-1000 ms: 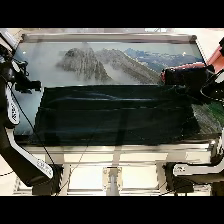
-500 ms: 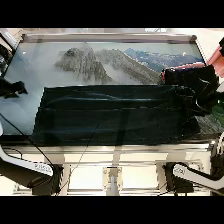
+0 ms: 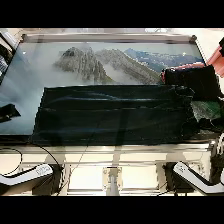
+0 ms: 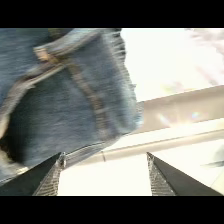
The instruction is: Fold the clothes and pants, and hang the long-sleeved shirts on hangers.
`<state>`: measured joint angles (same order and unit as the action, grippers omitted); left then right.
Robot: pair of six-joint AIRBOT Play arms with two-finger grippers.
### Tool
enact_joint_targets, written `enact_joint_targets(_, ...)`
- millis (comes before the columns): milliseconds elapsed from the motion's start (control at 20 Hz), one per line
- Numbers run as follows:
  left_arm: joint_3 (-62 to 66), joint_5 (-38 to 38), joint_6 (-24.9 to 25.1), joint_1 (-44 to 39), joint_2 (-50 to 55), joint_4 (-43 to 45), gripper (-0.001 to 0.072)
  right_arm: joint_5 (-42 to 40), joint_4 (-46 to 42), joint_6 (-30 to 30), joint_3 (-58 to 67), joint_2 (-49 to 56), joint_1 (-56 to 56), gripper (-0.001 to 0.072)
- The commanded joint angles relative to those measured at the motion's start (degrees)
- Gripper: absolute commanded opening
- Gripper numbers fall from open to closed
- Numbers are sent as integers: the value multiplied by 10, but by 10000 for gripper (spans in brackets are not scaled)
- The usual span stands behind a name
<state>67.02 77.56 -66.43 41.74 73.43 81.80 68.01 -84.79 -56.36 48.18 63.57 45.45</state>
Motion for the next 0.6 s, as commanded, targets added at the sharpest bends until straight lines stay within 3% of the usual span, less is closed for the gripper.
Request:
enact_joint_targets(0,-58,2,8,26,-26,0,488,-51,32,75,-4,28,41,573)
enact_joint_targets(150,-68,3,-2,33,-26,0,488,-61,38,78,-5,77,41,556)
enact_joint_targets(350,-68,3,-4,34,-27,0,488,-35,113,98,-5,134,41,534)
enact_joint_targets(450,-68,3,-3,35,-27,2,489,-14,130,104,-5,145,41,394)
enact_joint_targets(550,-68,-1,0,35,-26,13,504,2,148,104,-5,145,41,381)
